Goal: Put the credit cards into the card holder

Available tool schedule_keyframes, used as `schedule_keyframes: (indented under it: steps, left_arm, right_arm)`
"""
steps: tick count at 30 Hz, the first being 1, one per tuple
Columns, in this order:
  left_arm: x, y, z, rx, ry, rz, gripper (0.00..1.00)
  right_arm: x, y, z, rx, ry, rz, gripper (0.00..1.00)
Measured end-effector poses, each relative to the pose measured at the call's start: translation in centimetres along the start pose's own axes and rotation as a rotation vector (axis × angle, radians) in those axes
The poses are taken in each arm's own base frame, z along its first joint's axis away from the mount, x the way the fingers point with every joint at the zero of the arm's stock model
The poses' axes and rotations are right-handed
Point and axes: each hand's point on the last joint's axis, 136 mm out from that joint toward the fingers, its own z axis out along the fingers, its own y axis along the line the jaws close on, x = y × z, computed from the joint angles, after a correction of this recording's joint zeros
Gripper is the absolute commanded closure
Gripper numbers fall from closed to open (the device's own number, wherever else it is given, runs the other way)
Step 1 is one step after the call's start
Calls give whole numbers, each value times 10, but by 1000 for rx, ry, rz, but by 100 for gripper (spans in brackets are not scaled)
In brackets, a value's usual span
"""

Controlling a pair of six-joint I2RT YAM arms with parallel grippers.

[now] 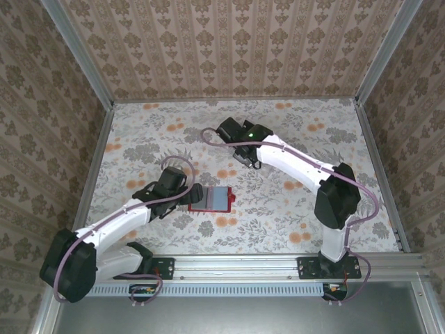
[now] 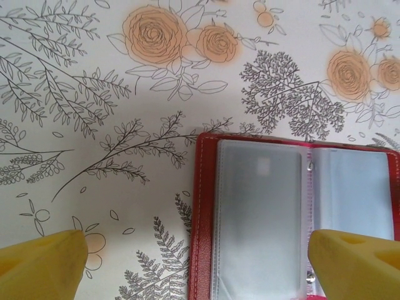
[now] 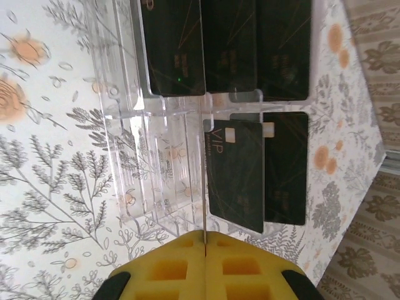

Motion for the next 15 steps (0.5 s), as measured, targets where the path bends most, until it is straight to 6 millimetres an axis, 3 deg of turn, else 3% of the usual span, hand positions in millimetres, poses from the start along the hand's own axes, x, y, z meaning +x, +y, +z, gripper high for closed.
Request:
schedule_keyframes:
  steps: [4,9,12,15]
  left_arm:
    - [-4,3,-7,-10,-26,-2,0]
    - [-8,15,-16,-55,-55,-14,0]
    - [-8,24,-19,-88,-60,-28,0]
    - [-8,29,-23,-103,-69,-41,0]
  right_arm:
    - [-11,27,-27,-41,-55,76,100]
    - [-21,85,-52,-199,-102,205,100]
    - [-20,122,-53,-318,-97,319,100]
    - [-6,150,-37,-401,-45,446,100]
